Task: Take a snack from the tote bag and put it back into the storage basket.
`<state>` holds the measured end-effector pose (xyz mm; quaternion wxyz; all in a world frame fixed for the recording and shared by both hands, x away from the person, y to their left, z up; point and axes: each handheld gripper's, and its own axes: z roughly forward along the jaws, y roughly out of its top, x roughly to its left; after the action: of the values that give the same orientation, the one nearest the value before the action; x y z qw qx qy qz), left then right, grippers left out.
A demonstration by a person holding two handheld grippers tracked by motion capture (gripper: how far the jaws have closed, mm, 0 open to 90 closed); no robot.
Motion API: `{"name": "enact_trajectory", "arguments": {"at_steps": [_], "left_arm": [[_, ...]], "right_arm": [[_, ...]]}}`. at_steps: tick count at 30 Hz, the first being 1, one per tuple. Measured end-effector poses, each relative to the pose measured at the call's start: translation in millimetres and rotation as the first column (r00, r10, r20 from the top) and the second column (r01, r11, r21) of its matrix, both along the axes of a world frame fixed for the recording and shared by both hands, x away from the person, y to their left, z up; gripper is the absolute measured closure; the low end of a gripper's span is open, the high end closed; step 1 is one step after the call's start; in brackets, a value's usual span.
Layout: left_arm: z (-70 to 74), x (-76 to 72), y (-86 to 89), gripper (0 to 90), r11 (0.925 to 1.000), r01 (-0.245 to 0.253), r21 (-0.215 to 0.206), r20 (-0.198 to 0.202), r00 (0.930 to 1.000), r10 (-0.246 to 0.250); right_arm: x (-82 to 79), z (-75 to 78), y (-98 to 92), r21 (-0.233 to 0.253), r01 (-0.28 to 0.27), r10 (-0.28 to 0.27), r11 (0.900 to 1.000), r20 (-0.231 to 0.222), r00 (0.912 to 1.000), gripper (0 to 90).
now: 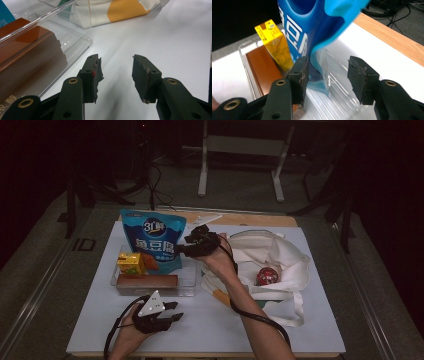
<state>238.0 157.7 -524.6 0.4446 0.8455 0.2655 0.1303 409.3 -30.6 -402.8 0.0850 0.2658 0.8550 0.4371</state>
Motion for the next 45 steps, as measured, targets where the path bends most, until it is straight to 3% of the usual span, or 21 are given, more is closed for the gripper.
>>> {"name": "enact_trajectory", "arguments": {"at_steps": [12, 39, 45], "left_arm": [[-1.4, 1.7, -1.2, 57.0, 1.0000, 0.005, 0.006, -0.004, 1.0000, -0.005], [-2.6, 2.1, -3.0, 56.8, 0.9999, 0.006, 0.015, -0.005, 1.0000, -0.006], [-3.0, 1.9, -3.5, 56.6, 0.9999, 0.006, 0.013, -0.007, 1.0000, -0.006]], "right_arm": [[-3.8, 7.2, -17.9, -0.063, -0.023, 0.024, 0.998, 0.023, 0.9994, 50.3], [-17.7, 29.5, -56.2, -0.104, -0.065, 0.073, 0.992, 0.067, 0.9951, 49.3], [-19.8, 28.2, -69.2, -0.145, -0.067, 0.077, 0.987, 0.066, 0.9949, 49.1]]}}
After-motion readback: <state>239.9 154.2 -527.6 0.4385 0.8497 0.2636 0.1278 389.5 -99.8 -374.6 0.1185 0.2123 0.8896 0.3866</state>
